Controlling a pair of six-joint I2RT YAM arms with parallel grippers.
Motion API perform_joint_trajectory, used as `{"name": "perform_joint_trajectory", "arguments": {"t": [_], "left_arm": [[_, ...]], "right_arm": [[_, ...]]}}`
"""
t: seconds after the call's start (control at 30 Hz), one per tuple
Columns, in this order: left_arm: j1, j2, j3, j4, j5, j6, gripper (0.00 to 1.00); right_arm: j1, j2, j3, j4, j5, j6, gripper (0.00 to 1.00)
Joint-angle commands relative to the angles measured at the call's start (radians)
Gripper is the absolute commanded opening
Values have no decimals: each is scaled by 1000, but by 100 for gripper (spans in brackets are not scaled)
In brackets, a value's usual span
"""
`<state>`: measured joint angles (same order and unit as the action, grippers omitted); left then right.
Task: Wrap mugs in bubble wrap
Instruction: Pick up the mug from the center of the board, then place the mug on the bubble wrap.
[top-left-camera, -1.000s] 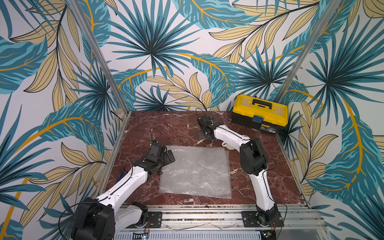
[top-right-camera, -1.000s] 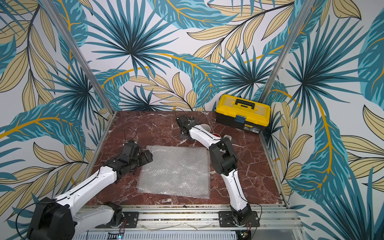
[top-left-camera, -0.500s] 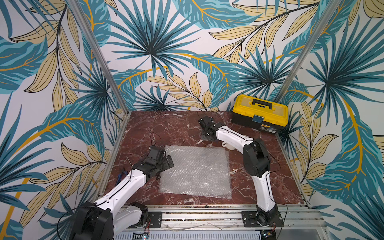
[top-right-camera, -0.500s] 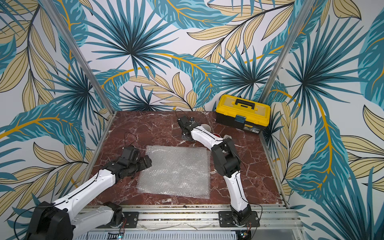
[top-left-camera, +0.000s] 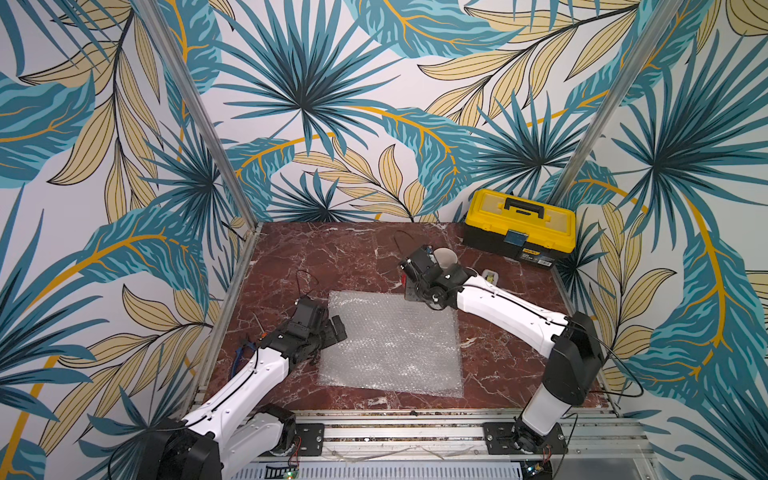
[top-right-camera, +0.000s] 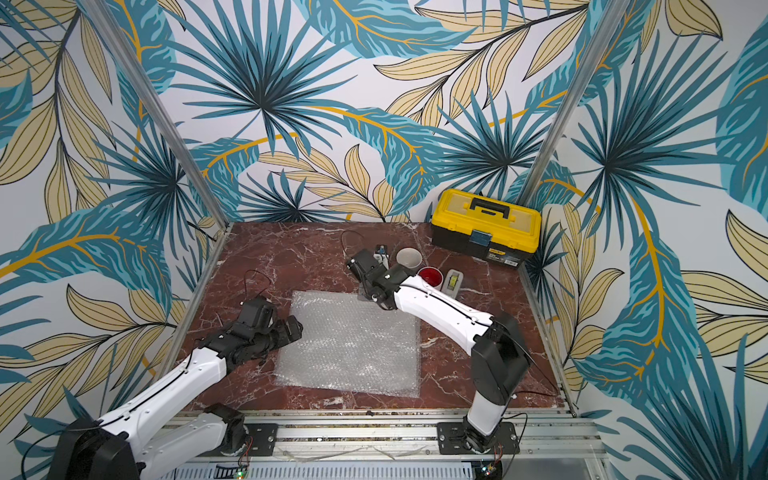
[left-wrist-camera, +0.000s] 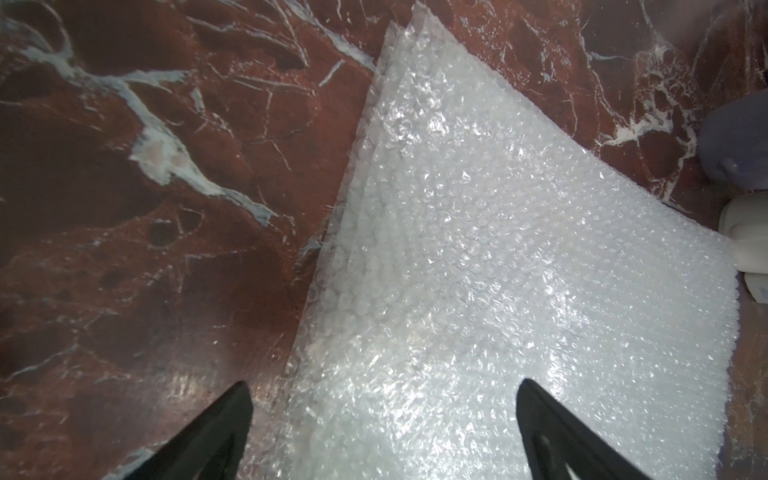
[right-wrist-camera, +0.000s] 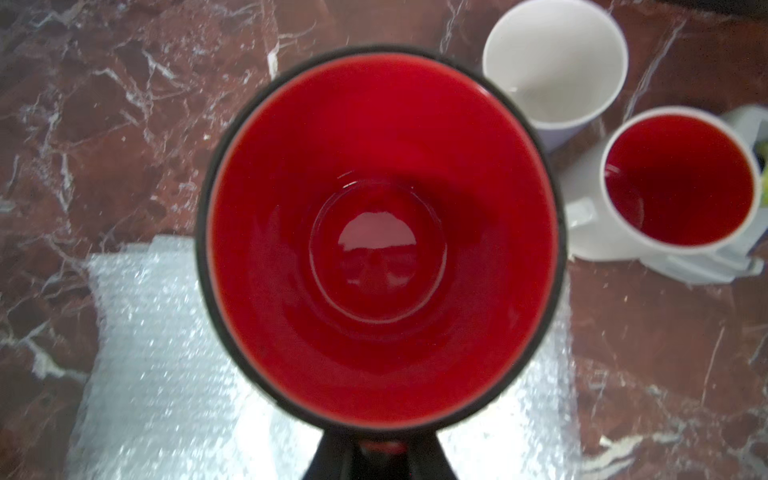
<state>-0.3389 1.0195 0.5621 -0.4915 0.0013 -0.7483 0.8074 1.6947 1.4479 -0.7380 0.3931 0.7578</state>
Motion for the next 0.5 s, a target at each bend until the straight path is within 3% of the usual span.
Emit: {"name": "perform_joint_trajectory", "arguments": {"t": [0.0,0.2,0.47], "left_arm": [[9,-34,-19,49,44,39,100],[54,-113,-16,130,173,64,100],[124,-255,-85,210,282,-6,100]], "right_arm": [[108,-54,-54,-65,61,162,0],[266,-22,-68,-90,99,307,0],[334,66,-30,-106,124,375,0]]}}
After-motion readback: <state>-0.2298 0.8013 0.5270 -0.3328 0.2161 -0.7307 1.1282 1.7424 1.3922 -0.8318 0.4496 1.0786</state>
